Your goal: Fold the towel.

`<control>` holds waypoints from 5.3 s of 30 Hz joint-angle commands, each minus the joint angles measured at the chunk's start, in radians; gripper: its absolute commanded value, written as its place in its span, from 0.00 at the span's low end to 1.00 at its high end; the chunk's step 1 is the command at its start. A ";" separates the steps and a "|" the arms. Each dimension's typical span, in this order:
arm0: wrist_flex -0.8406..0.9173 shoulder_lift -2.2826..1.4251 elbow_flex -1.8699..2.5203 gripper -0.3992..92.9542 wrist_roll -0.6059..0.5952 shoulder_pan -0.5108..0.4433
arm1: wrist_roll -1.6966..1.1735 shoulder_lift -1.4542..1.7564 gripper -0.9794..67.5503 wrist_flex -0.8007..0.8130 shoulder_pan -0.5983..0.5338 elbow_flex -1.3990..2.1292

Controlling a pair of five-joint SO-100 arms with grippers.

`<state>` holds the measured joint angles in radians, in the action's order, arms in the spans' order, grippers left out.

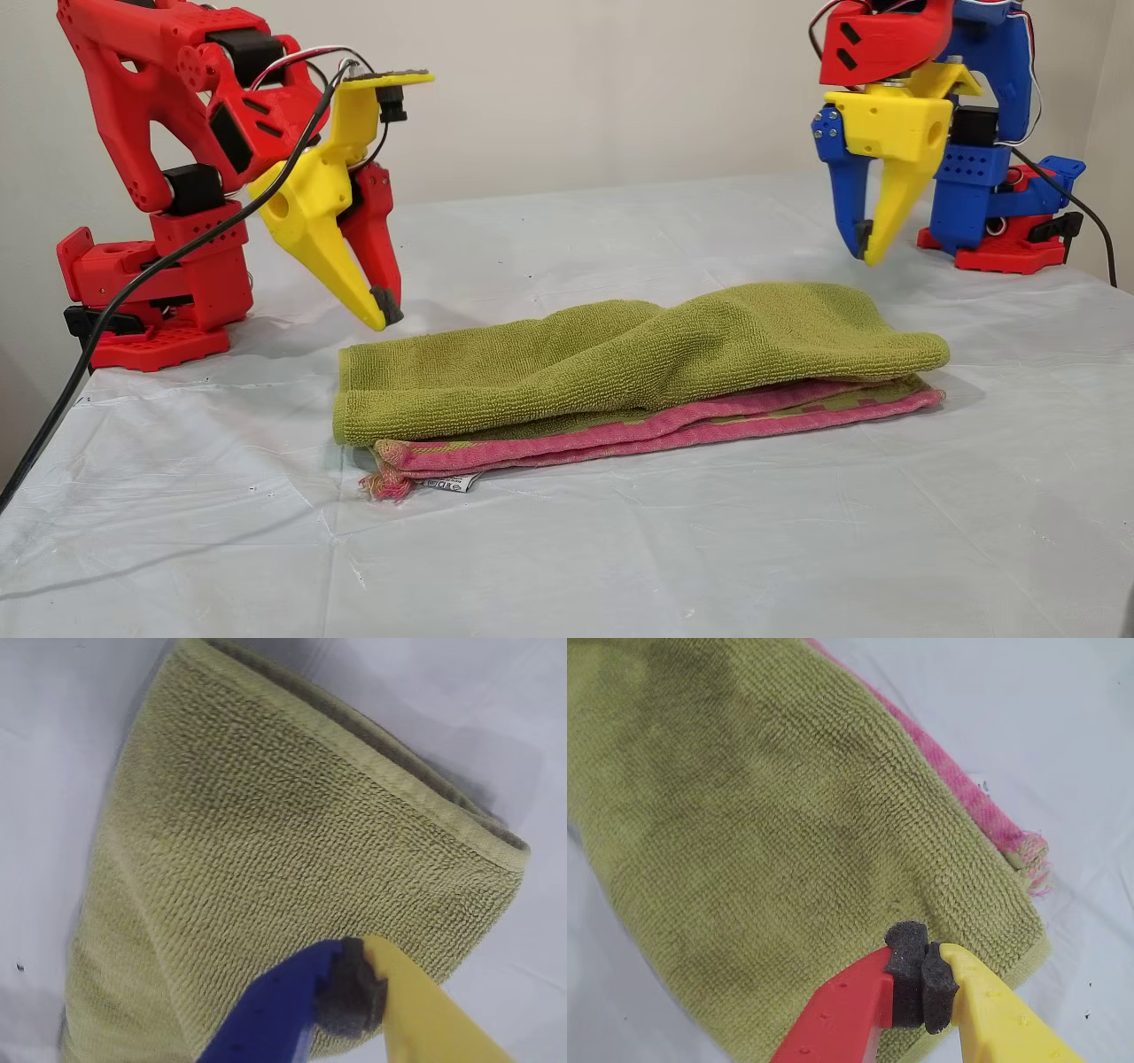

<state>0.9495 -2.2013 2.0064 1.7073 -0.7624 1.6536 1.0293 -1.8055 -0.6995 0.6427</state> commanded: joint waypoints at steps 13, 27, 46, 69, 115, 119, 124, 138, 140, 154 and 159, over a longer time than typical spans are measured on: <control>0.005 -0.055 -0.029 0.00 -0.003 0.028 | -1.359 0.686 0.02 0.011 0.468 -0.025; 0.034 -0.025 -0.064 0.00 -0.054 0.064 | -1.624 1.453 0.02 0.992 0.624 1.540; -0.002 0.057 -0.126 0.00 -0.117 0.107 | -1.664 2.428 0.02 0.973 0.669 2.516; 0.003 0.097 -0.212 0.00 -0.144 0.069 | -1.272 2.430 0.02 0.930 0.635 2.514; -0.041 0.083 -0.189 0.00 -0.155 0.060 | -1.486 2.428 0.02 0.529 0.650 2.390; -0.041 0.081 -0.189 0.00 -0.161 0.060 | -1.569 2.430 0.02 0.526 0.644 2.390; -0.015 0.092 -0.219 0.00 -0.192 0.049 | -1.571 2.430 0.02 0.526 0.641 2.390; 0.462 0.100 -0.543 0.00 -0.489 -0.124 | -1.571 2.430 0.02 0.526 0.641 2.390; 0.606 0.144 -0.595 0.00 -0.483 -0.155 | -1.571 2.430 0.02 0.526 0.641 2.390; 0.551 0.080 -0.322 0.41 -0.595 -0.230 | -1.571 2.430 0.02 0.526 0.641 2.390; 0.344 0.107 -0.175 0.72 -0.672 -0.224 | -1.571 2.430 0.02 0.526 0.641 2.390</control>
<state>1.3760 -2.0693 1.8116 1.0661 -0.9971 0.0905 3.2490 -1.2778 -0.0430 2.9391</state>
